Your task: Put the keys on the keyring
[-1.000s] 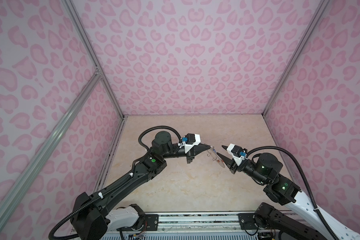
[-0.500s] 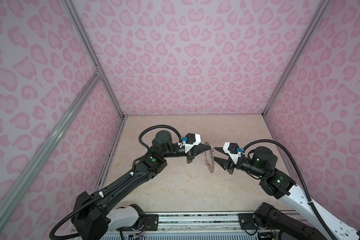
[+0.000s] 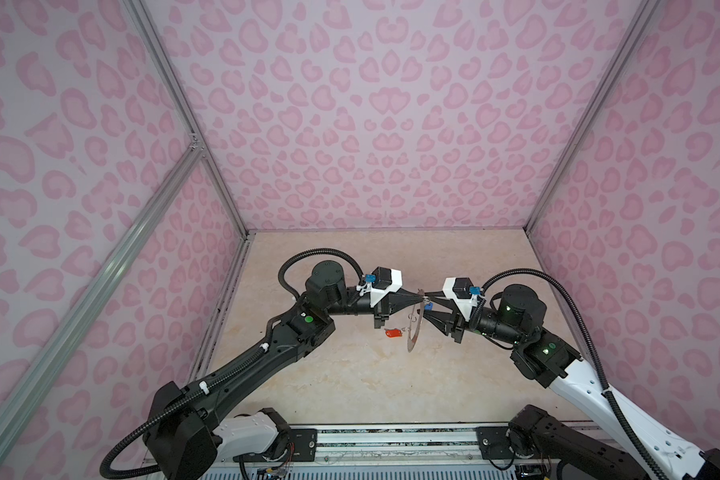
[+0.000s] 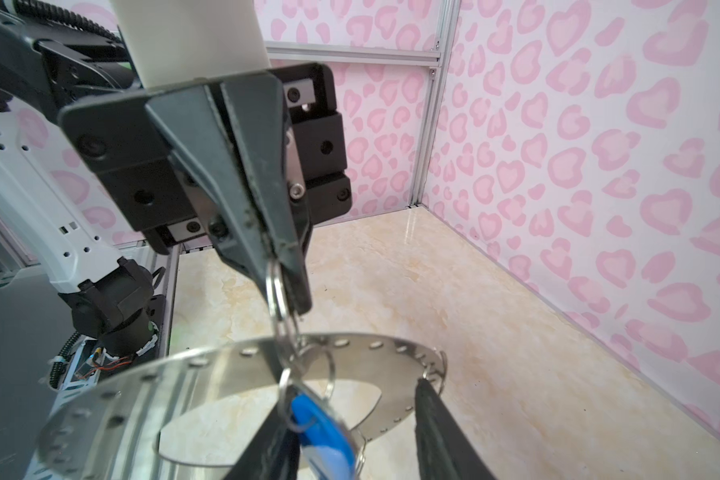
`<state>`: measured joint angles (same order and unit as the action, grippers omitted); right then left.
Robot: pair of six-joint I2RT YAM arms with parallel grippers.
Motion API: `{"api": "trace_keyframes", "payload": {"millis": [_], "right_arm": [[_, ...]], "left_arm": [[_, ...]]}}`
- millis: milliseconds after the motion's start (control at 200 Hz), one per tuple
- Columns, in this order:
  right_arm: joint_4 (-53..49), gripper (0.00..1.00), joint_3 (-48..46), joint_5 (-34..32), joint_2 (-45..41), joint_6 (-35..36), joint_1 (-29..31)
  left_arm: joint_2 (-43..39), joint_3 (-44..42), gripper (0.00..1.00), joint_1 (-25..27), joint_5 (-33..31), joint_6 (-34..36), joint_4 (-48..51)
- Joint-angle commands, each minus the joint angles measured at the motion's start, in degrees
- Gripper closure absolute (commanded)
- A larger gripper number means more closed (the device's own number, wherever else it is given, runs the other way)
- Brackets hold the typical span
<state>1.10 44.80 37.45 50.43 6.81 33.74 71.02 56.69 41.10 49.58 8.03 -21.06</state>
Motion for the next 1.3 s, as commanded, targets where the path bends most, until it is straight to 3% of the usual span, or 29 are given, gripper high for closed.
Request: {"api": "trace_keyframes", "payload": {"millis": [0,150,370,550,600,710,810,1010,1295], "right_arm": [[3.5,0.56,0.1,4.8,0.7,-2.7,-0.1],[3.8,0.57,0.1,7.0,1.9,-3.9,-0.1],[2.1,0.77,0.1,6.2,0.9,-3.0,-0.2],[0.0,0.83,0.2,5.2,-0.4,-1.9,-0.4],[-0.6,0.8,0.2,5.1,-0.6,-1.9,-0.4],[-1.5,0.57,0.3,5.8,-0.8,-2.2,-0.5],[-5.0,0.49,0.9,6.3,-0.8,-0.8,-0.5],[-13.2,0.51,3.1,4.6,-2.1,5.2,-1.1],[-14.7,0.54,3.9,10.1,-2.2,7.9,-4.2]], "left_arm": [[0.3,1.1,0.97,0.1,0.9,-0.4,-2.6],[0.4,1.4,0.97,0.1,1.0,-0.2,-2.3],[0.3,1.6,0.97,0.0,0.8,0.3,-1.7],[0.2,1.6,0.97,-0.1,0.6,0.8,-1.4],[0.2,1.7,0.97,-0.1,0.5,0.9,-1.3],[0.2,1.8,0.97,-0.1,0.5,1.0,-1.1],[0.2,1.8,0.97,-0.2,0.8,1.1,-0.9],[0.3,1.9,0.97,-0.1,2.3,1.5,-0.1],[1.4,3.1,0.97,-0.2,7.0,1.4,0.5]]}}
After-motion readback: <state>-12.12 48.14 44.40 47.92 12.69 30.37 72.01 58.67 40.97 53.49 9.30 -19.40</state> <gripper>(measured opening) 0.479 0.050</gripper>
